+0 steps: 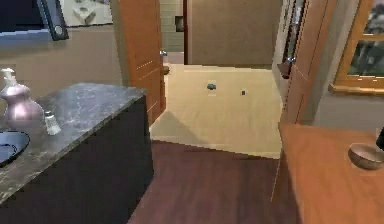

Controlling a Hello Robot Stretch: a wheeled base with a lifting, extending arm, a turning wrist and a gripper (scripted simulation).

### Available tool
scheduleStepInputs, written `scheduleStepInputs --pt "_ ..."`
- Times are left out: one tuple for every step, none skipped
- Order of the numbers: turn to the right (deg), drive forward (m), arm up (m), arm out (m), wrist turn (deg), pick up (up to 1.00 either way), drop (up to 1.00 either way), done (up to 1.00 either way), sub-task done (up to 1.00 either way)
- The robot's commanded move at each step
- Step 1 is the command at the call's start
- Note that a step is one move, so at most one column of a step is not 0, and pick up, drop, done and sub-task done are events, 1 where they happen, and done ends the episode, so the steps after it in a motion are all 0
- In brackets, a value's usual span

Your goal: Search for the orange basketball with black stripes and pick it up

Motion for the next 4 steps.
scheduleStepInputs --pt "0.0 1.00 0.00 0.00 0.0 0.00 0.00 0.00 0.00" --pt "0.0 0.60 0.00 0.00 0.0 0.00 0.00 0.00 0.00" --pt "9.0 0.00 0.00 0.00 0.0 0.00 0.00 0.00 0.00" --pt "0.0 1.00 0.00 0.00 0.0 0.00 0.00 0.00 0.00"
